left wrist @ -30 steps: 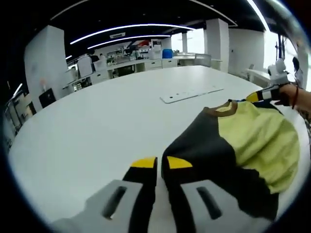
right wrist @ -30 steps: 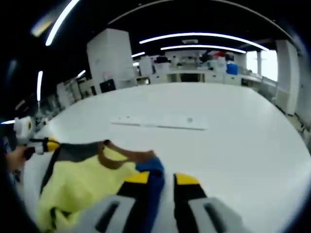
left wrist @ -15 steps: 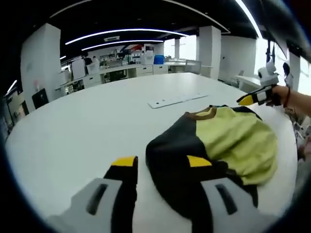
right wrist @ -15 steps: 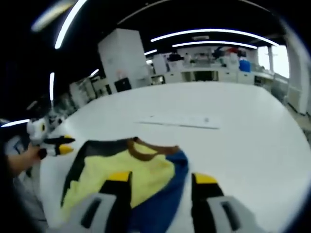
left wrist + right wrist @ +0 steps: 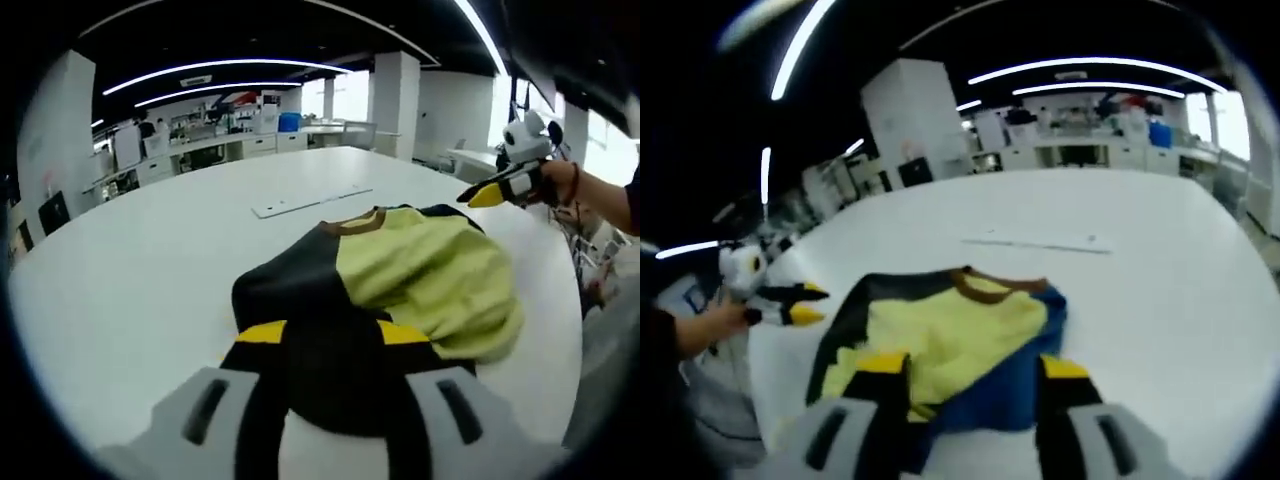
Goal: Fold the garment on the visible template until the final outline fits inside the template.
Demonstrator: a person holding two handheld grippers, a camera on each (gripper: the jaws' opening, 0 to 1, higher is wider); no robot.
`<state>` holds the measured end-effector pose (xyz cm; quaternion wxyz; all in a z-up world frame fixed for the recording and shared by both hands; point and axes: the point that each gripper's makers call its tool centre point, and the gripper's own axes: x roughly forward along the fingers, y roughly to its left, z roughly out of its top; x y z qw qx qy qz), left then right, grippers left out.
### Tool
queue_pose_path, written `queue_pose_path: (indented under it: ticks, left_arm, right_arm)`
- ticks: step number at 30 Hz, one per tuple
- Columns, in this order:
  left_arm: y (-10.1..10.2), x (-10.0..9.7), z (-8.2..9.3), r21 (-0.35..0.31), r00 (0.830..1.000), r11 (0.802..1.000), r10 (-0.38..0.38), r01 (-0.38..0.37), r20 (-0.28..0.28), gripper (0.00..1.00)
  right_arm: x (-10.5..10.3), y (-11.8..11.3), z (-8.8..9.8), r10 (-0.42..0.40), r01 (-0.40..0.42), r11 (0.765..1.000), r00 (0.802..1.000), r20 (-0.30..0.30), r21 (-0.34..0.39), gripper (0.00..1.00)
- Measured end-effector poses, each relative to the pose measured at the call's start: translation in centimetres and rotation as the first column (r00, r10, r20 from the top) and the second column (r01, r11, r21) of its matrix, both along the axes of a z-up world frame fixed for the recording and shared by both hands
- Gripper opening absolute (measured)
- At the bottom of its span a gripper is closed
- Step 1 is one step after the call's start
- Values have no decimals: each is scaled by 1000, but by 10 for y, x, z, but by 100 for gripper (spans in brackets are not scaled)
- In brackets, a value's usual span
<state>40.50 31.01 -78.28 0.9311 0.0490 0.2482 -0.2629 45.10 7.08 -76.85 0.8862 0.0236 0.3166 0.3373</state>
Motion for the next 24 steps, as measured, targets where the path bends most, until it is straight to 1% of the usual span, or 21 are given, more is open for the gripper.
queue_pose_path:
  ticks: [2,3,4,5,6,7,10,12,13,14,16,18,20,22,24]
  left_arm:
    - [-6,-2,-2,10,1000,1000,-18,18,1,27]
    - [-7,-2,-4,14,1000,1000,-20,20,-1,26]
    - [-11,-4,-7,20,999,999,-38,38,-9,24]
    - [-12,-3,-9,21,999,999,-38,38,-18,21]
    - [-17,-4,-11,23,999,999,-47,48,-27,20]
    - [-18,-5,-11,25,998,998,-51,52,-29,20]
    - [-32,-6,-14,55,997,996,-75,77,-37,19]
    - [-39,-5,-15,44,996,996,-75,77,-43,15]
    - [-39,-6,-18,29,995,996,-78,79,-62,15]
    - [-40,-5,-19,23,994,996,-79,81,-69,16]
    - [-42,-3,-23,31,994,996,-76,79,-83,17]
    - [-41,-1,-29,34,993,996,-74,78,-93,15]
    - [-40,0,-34,39,992,996,-72,76,-102,12]
    - [-39,1,-37,53,993,996,-66,72,-100,9]
    - [-35,2,-42,61,992,996,-65,72,-109,6]
  right_arm:
    - [-5,-2,-4,12,-12,999,1000,6,-31,45]
    - [-8,-2,-5,20,-20,999,1000,7,-39,44]
    - [-11,-2,-8,22,-22,999,1000,4,-43,43]
    - [-13,-1,-10,24,-24,999,1000,1,-45,42]
    - [-17,0,-13,29,-30,998,1000,-4,-49,40]
    - [-20,1,-14,28,-29,998,1000,-8,-50,39]
    - [-29,3,-21,31,-33,998,999,-23,-53,36]
    - [-32,5,-24,33,-35,998,999,-33,-44,33]
    - [-34,6,-27,31,-32,999,999,-41,-39,32]
    - [-37,7,-29,27,-28,999,999,-47,-39,30]
    - [-45,9,-32,25,-27,998,999,-47,-51,26]
    - [-48,10,-35,26,-28,996,999,-30,-84,20]
    - [-51,9,-41,28,-32,992,999,-28,-121,15]
    - [-53,9,-45,27,-29,990,999,-19,-137,9]
    - [-54,9,-47,23,-24,990,1000,-13,-141,3]
